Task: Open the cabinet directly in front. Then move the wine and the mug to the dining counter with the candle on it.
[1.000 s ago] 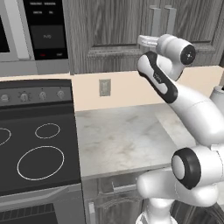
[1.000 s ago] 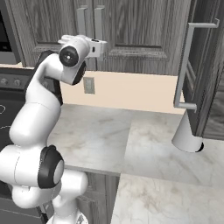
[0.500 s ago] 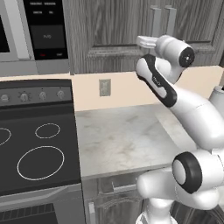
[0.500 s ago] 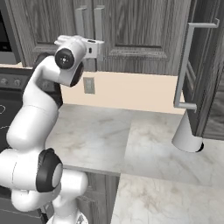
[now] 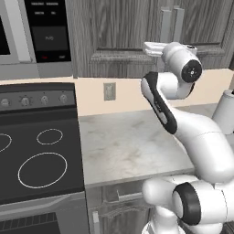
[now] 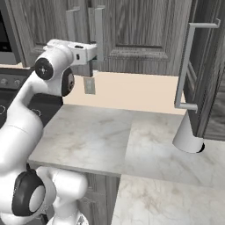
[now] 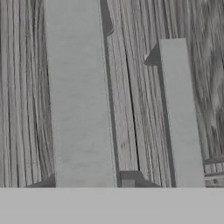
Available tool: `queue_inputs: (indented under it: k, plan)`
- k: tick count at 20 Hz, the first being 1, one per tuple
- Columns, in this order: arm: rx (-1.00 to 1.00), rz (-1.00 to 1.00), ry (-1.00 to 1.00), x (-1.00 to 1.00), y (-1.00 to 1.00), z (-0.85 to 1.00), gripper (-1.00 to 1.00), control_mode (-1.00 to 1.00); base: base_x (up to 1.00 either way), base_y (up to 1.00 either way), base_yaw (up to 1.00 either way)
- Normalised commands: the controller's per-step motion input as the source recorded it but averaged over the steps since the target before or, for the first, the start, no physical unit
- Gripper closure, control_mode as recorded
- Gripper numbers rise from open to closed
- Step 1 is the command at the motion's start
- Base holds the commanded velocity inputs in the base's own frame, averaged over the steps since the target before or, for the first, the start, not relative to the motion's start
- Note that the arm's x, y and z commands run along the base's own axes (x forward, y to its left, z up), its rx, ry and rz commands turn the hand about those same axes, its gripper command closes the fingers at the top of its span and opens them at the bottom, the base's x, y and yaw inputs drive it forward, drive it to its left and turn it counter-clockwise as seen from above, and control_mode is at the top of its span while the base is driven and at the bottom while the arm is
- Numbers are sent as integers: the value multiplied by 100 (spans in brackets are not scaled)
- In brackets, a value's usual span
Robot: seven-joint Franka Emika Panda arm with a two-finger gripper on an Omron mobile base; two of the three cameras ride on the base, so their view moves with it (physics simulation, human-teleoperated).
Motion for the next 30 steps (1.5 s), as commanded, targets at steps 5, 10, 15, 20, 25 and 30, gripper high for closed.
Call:
queue_inputs:
  k: [5,10,15,20,25,30]
  plan:
    - [0,-32,4,-77,35,22,100,-100,0,0,0]
    - [-3,-36,7,-71,58,2,100,-100,0,0,0]
    - [-5,-29,1,-70,77,-1,100,-100,0,0,0]
    - [-8,-24,0,-64,85,-23,100,-100,0,0,0]
    - [-6,-22,1,-60,89,-14,100,-100,0,0,0]
    - [-6,-8,6,-23,55,-5,-100,-100,0,0,0]
